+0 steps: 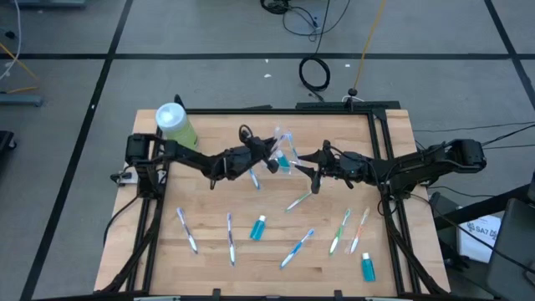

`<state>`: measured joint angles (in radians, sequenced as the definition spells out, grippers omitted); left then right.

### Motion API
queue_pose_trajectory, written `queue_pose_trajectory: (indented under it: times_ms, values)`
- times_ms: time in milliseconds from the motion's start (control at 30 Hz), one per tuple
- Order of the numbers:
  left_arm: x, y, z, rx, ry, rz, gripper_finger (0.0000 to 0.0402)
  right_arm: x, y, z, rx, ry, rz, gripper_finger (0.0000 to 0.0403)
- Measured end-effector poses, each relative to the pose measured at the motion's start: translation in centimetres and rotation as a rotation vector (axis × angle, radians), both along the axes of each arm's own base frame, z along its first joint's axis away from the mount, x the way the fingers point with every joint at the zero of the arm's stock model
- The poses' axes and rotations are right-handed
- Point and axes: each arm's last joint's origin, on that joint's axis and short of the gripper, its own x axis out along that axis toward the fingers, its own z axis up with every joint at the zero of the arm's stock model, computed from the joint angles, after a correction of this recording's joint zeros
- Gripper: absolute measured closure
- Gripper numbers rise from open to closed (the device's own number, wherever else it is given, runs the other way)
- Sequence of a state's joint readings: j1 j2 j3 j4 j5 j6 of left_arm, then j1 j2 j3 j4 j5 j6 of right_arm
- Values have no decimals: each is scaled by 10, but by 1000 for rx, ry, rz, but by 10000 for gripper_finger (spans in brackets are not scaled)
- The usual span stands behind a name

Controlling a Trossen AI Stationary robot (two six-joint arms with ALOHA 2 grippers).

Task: Pick & Place toothbrushing station
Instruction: Put the top left orange toothbrush into the left section of the transparent organizer

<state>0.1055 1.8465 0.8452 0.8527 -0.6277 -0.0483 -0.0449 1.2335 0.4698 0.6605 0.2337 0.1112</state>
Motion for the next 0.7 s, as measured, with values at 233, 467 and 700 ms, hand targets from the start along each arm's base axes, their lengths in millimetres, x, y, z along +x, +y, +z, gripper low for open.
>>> queue_pose_trajectory:
  times_ms: [233, 467, 700]
  values:
    - [-2, -7, -11, -93, 41, 23, 389, 0, 0, 0, 0, 0, 0, 250]
    - [-3, -6, -13, -91, 70, 30, 354, 0, 0, 0, 0, 0, 0, 250]
    - [-5, -7, -22, -136, 154, -4, 348, 0, 0, 0, 0, 0, 0, 250]
